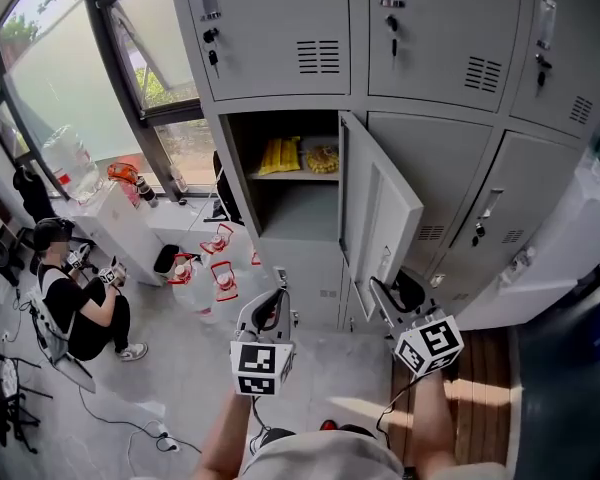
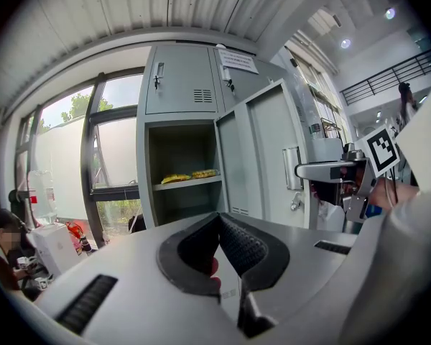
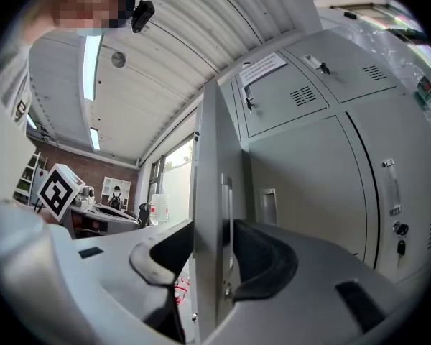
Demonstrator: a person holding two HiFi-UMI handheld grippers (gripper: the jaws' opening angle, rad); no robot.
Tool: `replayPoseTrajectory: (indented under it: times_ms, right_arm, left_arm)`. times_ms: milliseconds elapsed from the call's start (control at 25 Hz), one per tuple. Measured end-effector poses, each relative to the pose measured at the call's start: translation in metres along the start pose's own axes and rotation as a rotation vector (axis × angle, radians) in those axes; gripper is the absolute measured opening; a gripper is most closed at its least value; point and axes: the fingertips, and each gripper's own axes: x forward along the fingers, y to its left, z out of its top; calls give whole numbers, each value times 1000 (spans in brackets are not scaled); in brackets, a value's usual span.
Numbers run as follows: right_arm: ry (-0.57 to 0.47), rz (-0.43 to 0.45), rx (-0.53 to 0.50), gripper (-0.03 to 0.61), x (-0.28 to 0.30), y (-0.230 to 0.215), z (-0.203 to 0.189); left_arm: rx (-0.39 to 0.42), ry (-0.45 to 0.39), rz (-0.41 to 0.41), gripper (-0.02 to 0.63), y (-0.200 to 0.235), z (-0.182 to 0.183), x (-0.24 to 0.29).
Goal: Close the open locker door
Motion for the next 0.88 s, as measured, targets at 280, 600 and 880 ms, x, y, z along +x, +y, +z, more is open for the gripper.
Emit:
replayPoseTrajectory:
  times_ms: [280,600,880]
  right_arm:
    - [3,13,-2,143,1,3,0]
    - [2,98,-13,154,8,27,-1]
    - [2,197,-24,147,26,58,-1]
  left_arm:
    - [-11,-1,16,21,6,-4,-3]
    - [0,-29,52,21,21,4,-16]
    - [-6,-27,93,21,34,2,-28]
